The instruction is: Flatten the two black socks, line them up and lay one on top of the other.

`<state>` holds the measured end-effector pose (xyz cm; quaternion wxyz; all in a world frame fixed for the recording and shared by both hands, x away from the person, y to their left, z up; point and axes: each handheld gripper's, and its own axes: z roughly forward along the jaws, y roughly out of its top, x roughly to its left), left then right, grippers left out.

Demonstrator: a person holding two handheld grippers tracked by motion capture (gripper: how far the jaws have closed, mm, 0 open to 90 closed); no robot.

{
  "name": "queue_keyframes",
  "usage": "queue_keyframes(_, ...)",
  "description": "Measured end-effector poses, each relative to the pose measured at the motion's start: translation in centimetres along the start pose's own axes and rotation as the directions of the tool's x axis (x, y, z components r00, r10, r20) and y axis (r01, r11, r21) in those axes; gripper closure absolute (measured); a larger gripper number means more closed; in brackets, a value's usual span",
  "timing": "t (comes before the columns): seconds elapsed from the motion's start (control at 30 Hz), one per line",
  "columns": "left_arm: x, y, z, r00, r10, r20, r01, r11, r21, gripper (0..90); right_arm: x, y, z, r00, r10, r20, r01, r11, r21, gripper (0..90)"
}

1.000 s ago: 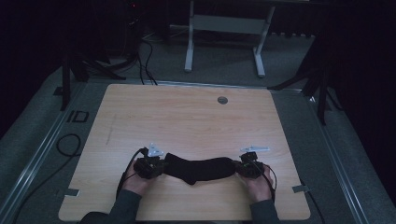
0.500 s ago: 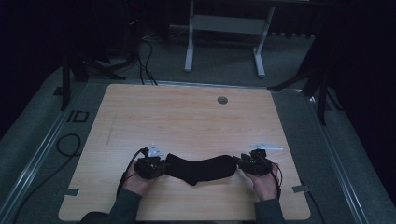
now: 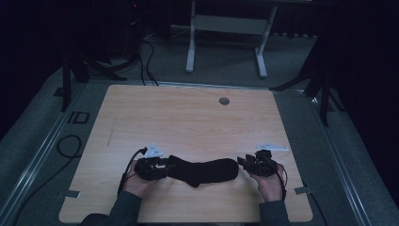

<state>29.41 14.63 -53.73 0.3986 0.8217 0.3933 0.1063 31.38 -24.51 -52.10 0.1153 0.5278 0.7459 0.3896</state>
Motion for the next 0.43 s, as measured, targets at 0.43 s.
queue_keyframes(0.43,1.3,-0.1,-1.1,0.9916,-0.056,-0.117,0.050,0.9974,-0.052,54.7,-0.9,0.0,0.0,0.9995,0.011,0.030,-0.010,1.000,-0.009,51.6)
